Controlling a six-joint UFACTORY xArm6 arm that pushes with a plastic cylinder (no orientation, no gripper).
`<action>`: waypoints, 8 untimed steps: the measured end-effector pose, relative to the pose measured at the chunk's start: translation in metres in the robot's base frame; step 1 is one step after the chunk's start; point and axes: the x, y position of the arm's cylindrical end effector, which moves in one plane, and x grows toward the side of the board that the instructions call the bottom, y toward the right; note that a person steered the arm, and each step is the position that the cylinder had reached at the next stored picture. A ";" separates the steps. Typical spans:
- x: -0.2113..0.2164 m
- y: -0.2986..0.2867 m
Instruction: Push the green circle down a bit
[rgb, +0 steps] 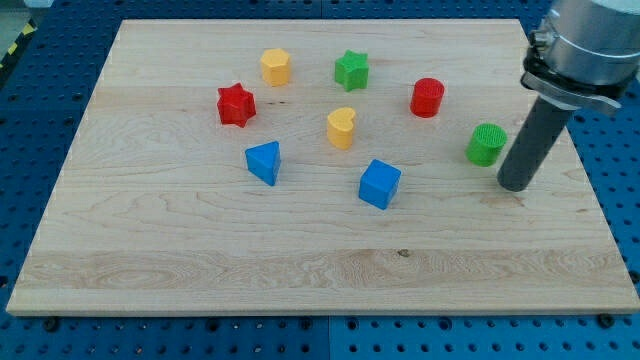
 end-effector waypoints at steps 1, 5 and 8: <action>-0.015 0.002; -0.091 0.026; -0.089 -0.008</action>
